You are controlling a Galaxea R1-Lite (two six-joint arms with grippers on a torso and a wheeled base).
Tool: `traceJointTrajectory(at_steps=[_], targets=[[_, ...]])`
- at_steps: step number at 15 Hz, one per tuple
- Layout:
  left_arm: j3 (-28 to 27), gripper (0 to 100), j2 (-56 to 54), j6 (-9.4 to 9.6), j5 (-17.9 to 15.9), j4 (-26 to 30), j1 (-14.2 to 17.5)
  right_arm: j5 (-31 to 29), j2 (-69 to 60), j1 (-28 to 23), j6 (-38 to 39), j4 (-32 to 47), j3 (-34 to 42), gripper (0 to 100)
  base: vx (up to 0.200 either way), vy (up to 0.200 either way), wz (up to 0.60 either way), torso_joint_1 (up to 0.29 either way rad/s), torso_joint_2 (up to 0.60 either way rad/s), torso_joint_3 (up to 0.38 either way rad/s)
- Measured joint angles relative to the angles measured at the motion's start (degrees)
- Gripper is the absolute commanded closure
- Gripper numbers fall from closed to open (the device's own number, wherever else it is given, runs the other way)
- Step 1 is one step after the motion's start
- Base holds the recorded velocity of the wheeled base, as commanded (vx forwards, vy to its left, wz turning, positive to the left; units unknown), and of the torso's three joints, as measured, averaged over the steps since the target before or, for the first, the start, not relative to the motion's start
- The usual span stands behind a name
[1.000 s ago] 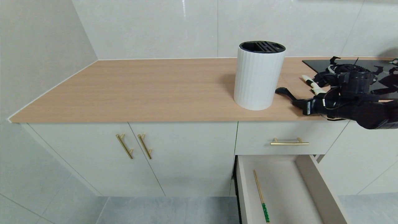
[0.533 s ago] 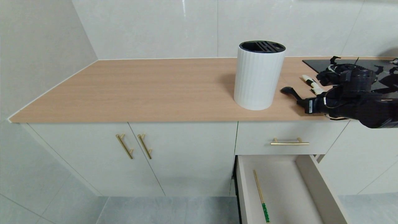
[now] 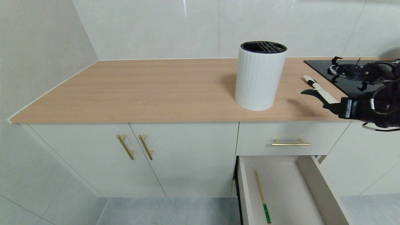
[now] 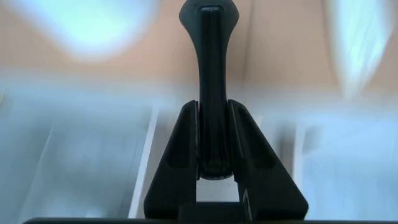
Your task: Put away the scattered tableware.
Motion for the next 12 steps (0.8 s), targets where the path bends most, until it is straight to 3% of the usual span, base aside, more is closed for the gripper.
traceJointTrajectory(at_steps=[2, 4, 7, 12], targets=[[0.0, 0, 0.0, 0.0, 0.0, 0.0, 0.0, 0.1, -6.4, 1.6, 0.2, 13.8, 2.6, 100, 0.0, 0.0, 0.0, 0.0, 0.0, 0.0], [0.0, 0, 0.0, 0.0, 0.0, 0.0, 0.0, 0.3, -11.1, 3.0, 0.5, 20.7, 4.2, 100, 0.0, 0.0, 0.0, 0.0, 0.0, 0.0], [0.0, 0, 0.0, 0.0, 0.0, 0.0, 0.0, 5.3, -15.6, 3.8, -0.5, 21.2, 8.8, 100, 0.0, 0.0, 0.0, 0.0, 0.0, 0.0], [0.0, 0, 0.0, 0.0, 0.0, 0.0, 0.0, 6.2, -15.8, 4.5, -4.9, 20.8, 12.4, 100, 0.0, 0.0, 0.0, 0.0, 0.0, 0.0]])
